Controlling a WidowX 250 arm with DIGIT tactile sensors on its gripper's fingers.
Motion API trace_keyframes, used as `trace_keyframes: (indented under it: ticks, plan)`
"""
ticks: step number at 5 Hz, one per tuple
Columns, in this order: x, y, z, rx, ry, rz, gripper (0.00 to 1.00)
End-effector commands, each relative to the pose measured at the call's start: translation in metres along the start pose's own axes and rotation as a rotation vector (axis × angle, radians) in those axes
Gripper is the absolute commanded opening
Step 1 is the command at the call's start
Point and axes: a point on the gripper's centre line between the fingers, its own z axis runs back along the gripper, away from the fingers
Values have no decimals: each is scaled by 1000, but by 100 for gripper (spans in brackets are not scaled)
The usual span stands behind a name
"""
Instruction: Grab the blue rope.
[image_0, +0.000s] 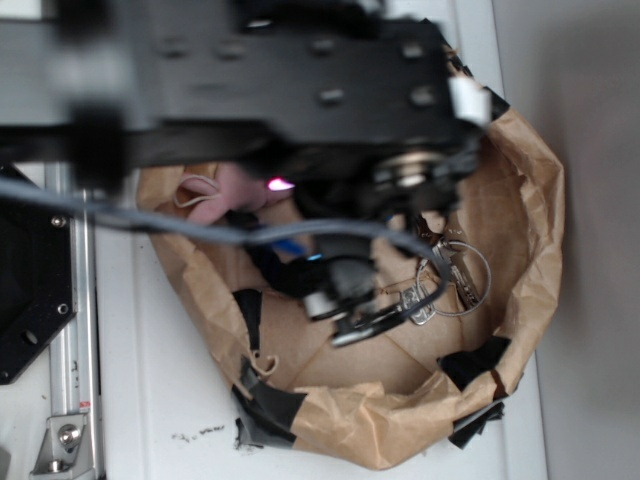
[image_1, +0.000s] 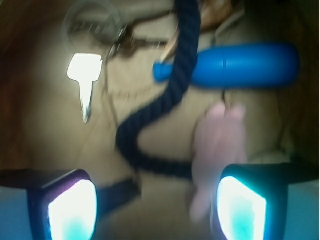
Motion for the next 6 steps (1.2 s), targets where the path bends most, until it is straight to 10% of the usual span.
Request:
trace_keyframes:
  ticks: [1, 2, 3, 6]
  plan:
    - [24, 2, -69, 18, 155, 124, 100]
    - [13, -9, -97, 52, 224, 164, 100]
    - [1, -23, -101, 1, 294, 213, 0]
    - [-21, -17, -33, -47, 139, -20, 0]
